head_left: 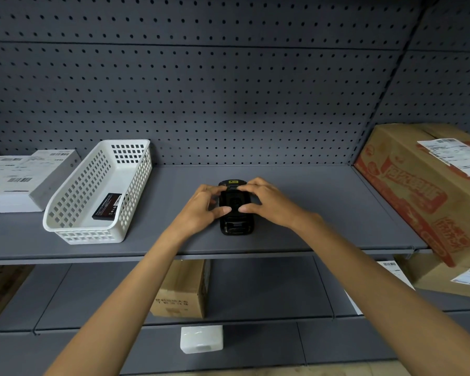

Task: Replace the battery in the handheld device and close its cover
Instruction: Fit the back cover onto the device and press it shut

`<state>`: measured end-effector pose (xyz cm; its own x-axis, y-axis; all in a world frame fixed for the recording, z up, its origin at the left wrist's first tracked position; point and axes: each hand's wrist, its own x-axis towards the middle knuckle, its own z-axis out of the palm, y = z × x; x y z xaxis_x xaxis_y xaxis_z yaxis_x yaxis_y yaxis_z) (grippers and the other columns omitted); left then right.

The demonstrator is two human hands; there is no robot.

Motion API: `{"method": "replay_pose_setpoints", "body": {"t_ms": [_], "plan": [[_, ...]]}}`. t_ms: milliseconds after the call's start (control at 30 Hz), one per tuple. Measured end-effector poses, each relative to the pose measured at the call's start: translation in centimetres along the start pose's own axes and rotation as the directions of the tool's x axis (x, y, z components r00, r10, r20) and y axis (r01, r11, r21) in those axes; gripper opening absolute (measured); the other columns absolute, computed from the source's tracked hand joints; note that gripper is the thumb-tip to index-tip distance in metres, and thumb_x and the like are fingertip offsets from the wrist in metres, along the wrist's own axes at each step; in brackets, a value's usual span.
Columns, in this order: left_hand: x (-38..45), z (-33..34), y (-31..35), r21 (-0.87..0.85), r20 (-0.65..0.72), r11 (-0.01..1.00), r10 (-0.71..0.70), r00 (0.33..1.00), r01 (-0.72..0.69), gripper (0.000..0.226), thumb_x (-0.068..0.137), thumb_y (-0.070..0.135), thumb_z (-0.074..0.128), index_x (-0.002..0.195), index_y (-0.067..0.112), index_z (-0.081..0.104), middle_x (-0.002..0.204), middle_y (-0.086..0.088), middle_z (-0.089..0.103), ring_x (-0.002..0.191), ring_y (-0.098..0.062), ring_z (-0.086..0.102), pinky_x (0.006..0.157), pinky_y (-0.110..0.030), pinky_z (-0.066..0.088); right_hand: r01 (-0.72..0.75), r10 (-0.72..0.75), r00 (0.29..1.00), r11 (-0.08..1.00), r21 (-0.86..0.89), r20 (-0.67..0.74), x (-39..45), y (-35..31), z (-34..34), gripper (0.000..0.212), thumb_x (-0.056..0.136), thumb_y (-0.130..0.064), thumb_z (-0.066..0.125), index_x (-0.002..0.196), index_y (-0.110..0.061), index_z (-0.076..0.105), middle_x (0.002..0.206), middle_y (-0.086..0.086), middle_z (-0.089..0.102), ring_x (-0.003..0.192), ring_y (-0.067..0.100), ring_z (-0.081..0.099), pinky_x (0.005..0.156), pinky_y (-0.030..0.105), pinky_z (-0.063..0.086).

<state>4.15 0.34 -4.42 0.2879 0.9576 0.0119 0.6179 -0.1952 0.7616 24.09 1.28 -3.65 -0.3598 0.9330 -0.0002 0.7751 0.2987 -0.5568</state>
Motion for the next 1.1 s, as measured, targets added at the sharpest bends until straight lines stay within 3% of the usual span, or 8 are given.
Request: {"method": "replay_pose_setpoints", "body": {"t_ms": [200,467,600,800,900,1100], "plan": [[-0.1,0.3,-0.3,0.004,-0.012,1.0,0.016,1.0,-0.016,0.057,0.093,0.019,0.063,0.145,0.011,0.042,0.127,-0.004,0.043,0.121,-0.022,0.05,0.1,-0.026,0.041,0.019,-0.02,0.999,1.0,-0.011,-0.035,-0.3,0.2,0.2,0.061,0.092,-0.031,0.065,0.147,-0.015,0.044,0.139,0.003,0.045,0.132,0.019,0.042,0.103,0.025,0.031],[-0.6,0.9,-0.7,0.046,-0.02,0.997,0.06,0.998,-0.059,0.055,0.096,0.019,0.058,0.147,0.011,0.04,0.134,-0.006,0.043,0.123,-0.018,0.046,0.108,-0.027,0.037,0.055,-0.061,0.993,0.996,-0.063,-0.101,-1.0,0.3,0.9,0.055,0.095,-0.033,0.061,0.145,-0.015,0.047,0.139,0.003,0.049,0.13,0.019,0.046,0.108,0.033,0.04],[-0.9,1.2,-1.0,0.096,-0.048,0.987,0.131,0.99,-0.126,0.049,0.097,0.021,0.056,0.145,0.015,0.046,0.144,-0.002,0.045,0.134,-0.019,0.042,0.114,-0.033,0.033,0.072,-0.086,0.988,0.991,-0.11,-0.129,-1.4,0.4,1.3,0.053,0.097,-0.035,0.056,0.146,-0.017,0.046,0.14,0.001,0.048,0.133,0.018,0.044,0.107,0.033,0.041],[-1.3,1.6,-1.9,0.292,-0.055,0.944,0.175,0.983,-0.151,0.046,0.102,0.032,0.043,0.148,0.026,0.041,0.155,0.009,0.037,0.15,-0.02,0.019,0.122,-0.043,0.021,0.093,-0.158,0.964,0.954,-0.286,-0.212,-2.0,0.3,1.8,0.047,0.101,-0.036,0.049,0.144,-0.019,0.048,0.14,-0.003,0.053,0.129,0.015,0.044,0.094,0.033,0.049],[-1.5,1.8,-1.9,0.424,-0.075,0.887,0.235,0.969,-0.182,0.045,0.104,0.034,0.039,0.148,0.026,0.041,0.155,0.01,0.037,0.151,-0.019,0.018,0.123,-0.04,0.017,0.1,-0.185,0.955,0.937,-0.334,-0.232,-2.1,0.4,2.1,0.044,0.101,-0.035,0.048,0.143,-0.02,0.05,0.139,-0.003,0.056,0.125,0.015,0.047,0.089,0.032,0.051],[-1.3,1.7,-2.3,0.463,-0.073,0.863,0.267,0.961,-0.204,0.043,0.104,0.033,0.039,0.146,0.026,0.043,0.153,0.011,0.041,0.15,-0.021,0.021,0.122,-0.039,0.017,0.103,-0.184,0.953,0.943,-0.316,-0.239,-2.0,0.5,2.3,0.042,0.101,-0.032,0.049,0.141,-0.018,0.053,0.135,0.0,0.06,0.122,0.019,0.051,0.089,0.035,0.053]]}}
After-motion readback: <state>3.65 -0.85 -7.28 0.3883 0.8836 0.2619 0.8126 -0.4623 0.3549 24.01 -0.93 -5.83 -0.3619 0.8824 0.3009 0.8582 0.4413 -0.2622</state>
